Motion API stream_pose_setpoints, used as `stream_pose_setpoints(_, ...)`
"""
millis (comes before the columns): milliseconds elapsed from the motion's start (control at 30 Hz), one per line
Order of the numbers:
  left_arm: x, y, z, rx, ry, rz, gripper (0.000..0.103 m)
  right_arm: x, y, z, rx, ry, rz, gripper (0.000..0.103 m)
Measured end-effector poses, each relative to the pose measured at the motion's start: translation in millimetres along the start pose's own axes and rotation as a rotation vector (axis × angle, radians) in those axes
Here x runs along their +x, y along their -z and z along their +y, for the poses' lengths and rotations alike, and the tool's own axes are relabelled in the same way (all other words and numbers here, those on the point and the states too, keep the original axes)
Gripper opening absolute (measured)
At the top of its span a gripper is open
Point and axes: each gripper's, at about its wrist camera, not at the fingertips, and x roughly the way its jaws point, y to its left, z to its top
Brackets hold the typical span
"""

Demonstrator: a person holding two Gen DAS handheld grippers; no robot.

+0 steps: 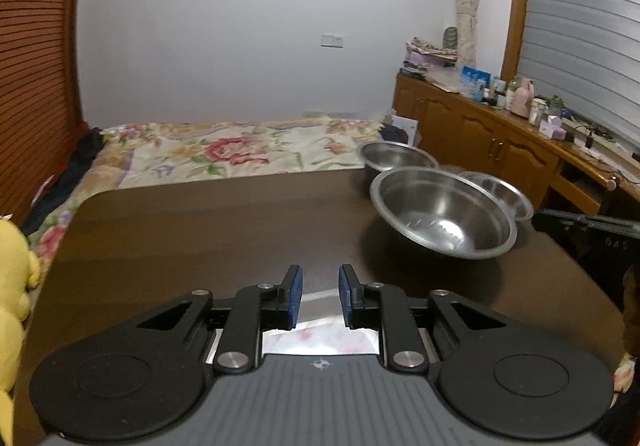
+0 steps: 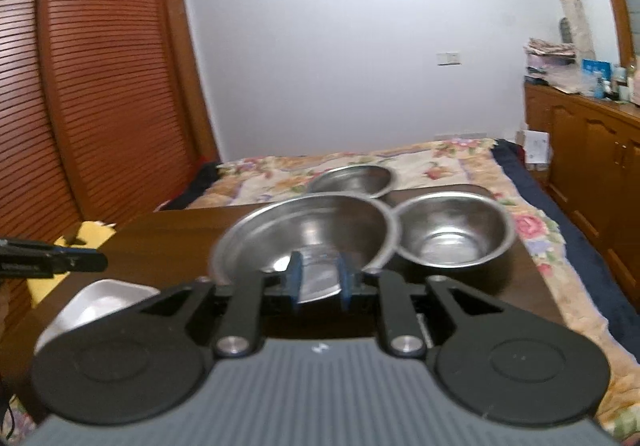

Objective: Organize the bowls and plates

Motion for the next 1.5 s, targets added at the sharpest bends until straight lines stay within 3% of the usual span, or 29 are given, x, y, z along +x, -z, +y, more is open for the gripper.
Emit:
stream_pose_setpoints(67, 10.4, -7.7, -7.6, 0.004, 0.007, 0.002, 0.026, 4.7, 1.2, -8.3, 0.016, 0.008, -0.003, 0.043)
stream_pose_setpoints(233, 33.8, -23.0, -27.6, 0.005, 0.019, 0.013, 0.033, 23.1, 0.2, -26.0, 0.032, -0.017, 0.009, 0.043)
stream_pose_setpoints(667, 86.1, -30.3, -50.7, -0.039, 0.038, 0.091, 0.034, 42.5, -12.5, -42.7, 0.008, -0.089, 0.023, 0.043)
stream_pose_setpoints(1500, 113.3, -30.3, -53.7, -0.08, 0.053, 0.144, 0.033, 68.9, -16.8, -50.0, 0.046, -0.119, 0.085, 0.042)
